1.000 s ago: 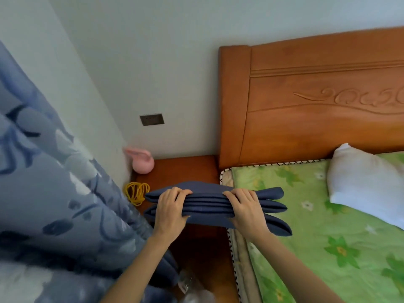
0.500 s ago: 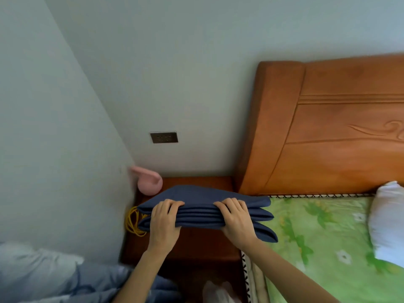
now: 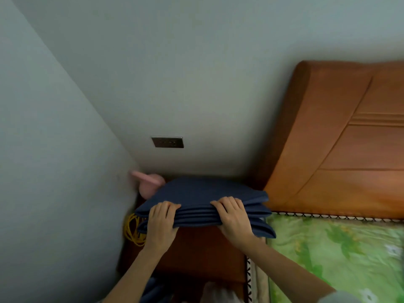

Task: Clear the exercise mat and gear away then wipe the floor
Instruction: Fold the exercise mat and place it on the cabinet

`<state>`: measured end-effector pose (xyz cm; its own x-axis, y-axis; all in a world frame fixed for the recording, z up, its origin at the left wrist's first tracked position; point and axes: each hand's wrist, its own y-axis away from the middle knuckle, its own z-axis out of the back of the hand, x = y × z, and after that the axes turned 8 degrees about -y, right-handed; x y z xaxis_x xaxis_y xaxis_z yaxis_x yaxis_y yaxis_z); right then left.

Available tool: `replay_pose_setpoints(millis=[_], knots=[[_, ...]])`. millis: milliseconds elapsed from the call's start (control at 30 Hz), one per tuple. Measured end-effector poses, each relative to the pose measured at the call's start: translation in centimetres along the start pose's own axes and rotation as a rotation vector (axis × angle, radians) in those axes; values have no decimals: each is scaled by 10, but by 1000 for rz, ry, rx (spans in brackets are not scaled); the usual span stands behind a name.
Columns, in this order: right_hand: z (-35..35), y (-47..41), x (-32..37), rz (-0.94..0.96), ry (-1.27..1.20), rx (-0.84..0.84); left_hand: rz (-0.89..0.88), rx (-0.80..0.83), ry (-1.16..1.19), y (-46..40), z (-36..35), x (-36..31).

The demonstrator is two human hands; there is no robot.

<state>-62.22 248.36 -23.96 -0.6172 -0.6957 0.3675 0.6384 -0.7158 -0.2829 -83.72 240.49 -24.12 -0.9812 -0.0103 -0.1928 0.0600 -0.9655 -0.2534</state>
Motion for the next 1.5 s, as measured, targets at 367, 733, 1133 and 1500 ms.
replay_pose_setpoints(millis=[367, 733, 1133, 1500], knots=[[-53, 0, -27, -46, 111, 151, 24, 157, -18, -7, -60, 7], [-68, 45, -2, -65, 147, 260, -42, 317, -115, 42, -68, 3], [-111, 119, 18, -49, 96, 576, -80, 877, -189, 121, -112, 10], [-169, 117, 26, -105, 141, 666, -149, 789, -344, 111, -155, 45]])
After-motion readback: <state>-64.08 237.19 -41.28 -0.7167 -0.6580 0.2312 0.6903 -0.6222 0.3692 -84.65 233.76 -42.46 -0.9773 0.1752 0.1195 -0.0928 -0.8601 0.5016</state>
